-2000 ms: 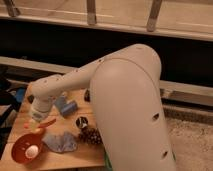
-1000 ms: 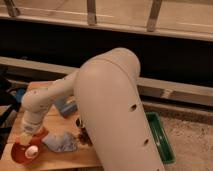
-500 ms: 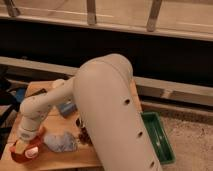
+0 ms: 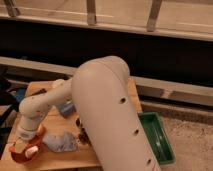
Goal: Place pepper in red bowl
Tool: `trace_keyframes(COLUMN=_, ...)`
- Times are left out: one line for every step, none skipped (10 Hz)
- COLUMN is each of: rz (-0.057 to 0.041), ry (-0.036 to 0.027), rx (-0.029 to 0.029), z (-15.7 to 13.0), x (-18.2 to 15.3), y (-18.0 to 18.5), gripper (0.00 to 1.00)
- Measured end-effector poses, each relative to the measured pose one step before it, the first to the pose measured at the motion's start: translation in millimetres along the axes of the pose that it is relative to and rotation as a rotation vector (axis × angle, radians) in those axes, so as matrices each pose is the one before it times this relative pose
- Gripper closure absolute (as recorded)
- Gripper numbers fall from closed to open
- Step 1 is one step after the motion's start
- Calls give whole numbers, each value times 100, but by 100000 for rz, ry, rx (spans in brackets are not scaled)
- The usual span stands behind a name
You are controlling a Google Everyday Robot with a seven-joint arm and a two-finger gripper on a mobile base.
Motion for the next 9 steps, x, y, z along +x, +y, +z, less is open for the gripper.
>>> trace_keyframes(rz=116, ry=479, rx=611, z=-177, x=43, y=-47, gripper=31)
trace_keyframes(rz=64, ry=295, rx=812, z=-197, x=-19, y=-64, gripper=31)
trace_keyframes(rz=203, ry=657, rx=1304, z=-340, x=2, y=-178, gripper=31)
trace_keyframes(rz=13, ry=1282, rx=1923, z=-459, x=98, y=-206, gripper=31)
trace_keyframes(rz=-337, ry=1134, rx=2742, z=-867, x=-196, y=-338, gripper=31)
trace_keyframes(rz=-215, ry=1714, rx=3513, z=-1001, x=-129, y=-600, gripper=31)
trace_keyframes(rz=281, ry=1805, rx=4179, z=-976, x=9, y=-861, gripper=31)
trace_keyframes(rz=957, ry=289, rx=4827, z=-1107, x=-114, y=-864, gripper=31)
trace_keyframes(rz=919, ry=167, rx=2865, z=-662, x=185, y=-712, gripper=31)
